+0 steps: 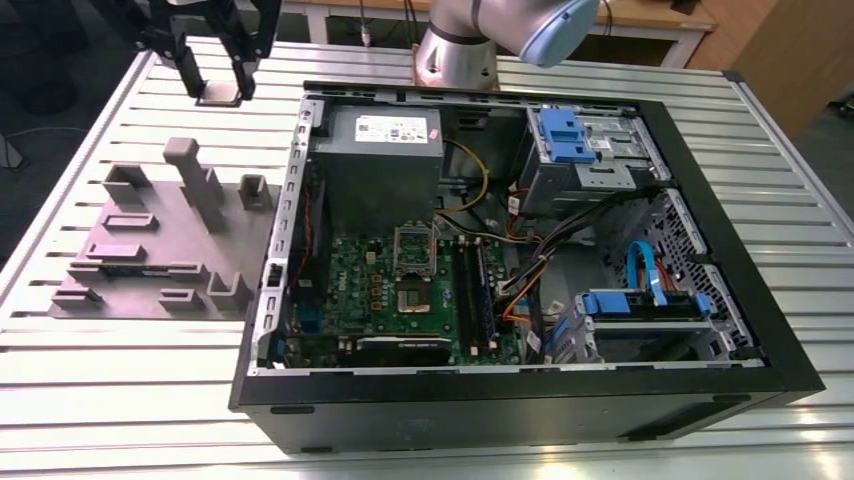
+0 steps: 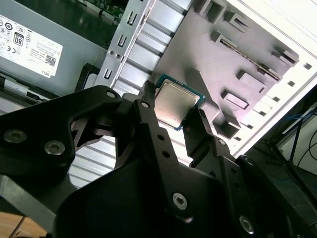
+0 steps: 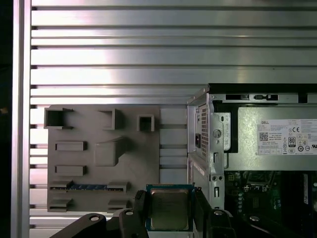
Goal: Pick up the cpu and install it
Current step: 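Pick up the cpu and move it towards the insertion slot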
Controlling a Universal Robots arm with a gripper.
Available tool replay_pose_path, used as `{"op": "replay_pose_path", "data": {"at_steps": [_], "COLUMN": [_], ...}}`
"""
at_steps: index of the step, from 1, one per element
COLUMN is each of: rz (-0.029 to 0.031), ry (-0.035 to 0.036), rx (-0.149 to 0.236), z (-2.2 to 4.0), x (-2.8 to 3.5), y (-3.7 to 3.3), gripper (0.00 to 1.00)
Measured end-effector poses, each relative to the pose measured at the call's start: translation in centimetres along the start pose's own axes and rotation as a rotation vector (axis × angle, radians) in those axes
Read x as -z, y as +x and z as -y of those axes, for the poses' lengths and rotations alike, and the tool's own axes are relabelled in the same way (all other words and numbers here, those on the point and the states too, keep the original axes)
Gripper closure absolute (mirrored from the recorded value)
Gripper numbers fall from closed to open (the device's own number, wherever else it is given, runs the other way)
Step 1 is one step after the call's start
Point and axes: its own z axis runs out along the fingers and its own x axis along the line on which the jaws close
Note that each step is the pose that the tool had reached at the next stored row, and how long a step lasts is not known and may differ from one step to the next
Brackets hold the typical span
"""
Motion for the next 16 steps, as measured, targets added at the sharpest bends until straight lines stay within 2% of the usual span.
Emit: {"op": "replay_pose_path", "data": {"at_steps": [16], "rz": [0.0], "ry": [0.0], "rx": [0.0], "z": [-0.05], "x": [-0.01], "y": [-2.74], "gripper": [0.53]}}
